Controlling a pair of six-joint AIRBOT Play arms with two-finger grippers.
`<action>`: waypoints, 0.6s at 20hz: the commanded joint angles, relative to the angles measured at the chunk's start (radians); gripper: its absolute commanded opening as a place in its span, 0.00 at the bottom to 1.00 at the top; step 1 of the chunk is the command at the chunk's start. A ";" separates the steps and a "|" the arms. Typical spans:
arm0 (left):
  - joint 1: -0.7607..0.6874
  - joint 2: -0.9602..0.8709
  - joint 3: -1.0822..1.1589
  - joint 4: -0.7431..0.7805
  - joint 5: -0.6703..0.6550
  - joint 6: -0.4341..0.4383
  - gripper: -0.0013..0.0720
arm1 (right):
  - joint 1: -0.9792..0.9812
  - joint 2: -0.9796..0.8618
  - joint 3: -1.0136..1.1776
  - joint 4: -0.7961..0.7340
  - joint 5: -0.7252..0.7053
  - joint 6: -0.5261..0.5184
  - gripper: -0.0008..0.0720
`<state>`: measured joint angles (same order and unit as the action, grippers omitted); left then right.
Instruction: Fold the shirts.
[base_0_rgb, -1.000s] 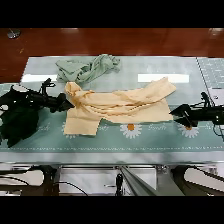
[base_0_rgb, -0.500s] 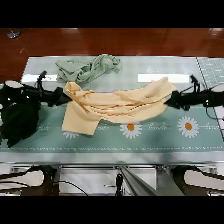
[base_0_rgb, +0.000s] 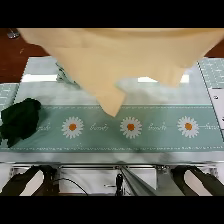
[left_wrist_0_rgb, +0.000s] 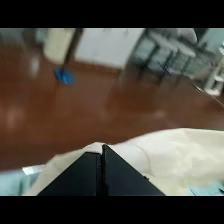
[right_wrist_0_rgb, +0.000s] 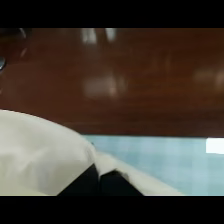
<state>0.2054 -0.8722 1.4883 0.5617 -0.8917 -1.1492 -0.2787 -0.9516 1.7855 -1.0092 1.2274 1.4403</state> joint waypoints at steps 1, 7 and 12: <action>0.002 0.209 0.111 0.224 0.043 -0.101 0.04 | 0.001 0.230 0.078 -0.142 0.027 0.078 0.06; 0.002 0.504 0.118 0.676 0.029 -0.311 0.04 | 0.001 0.460 0.078 -0.252 0.192 0.148 0.06; 0.002 0.530 0.115 0.779 -0.239 -0.323 0.04 | 0.001 0.487 0.069 -0.309 0.387 0.149 0.06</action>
<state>0.2070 -0.3668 1.6035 1.2259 -0.9749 -1.4376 -0.2779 -0.4911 1.8591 -1.2659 1.4914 1.5799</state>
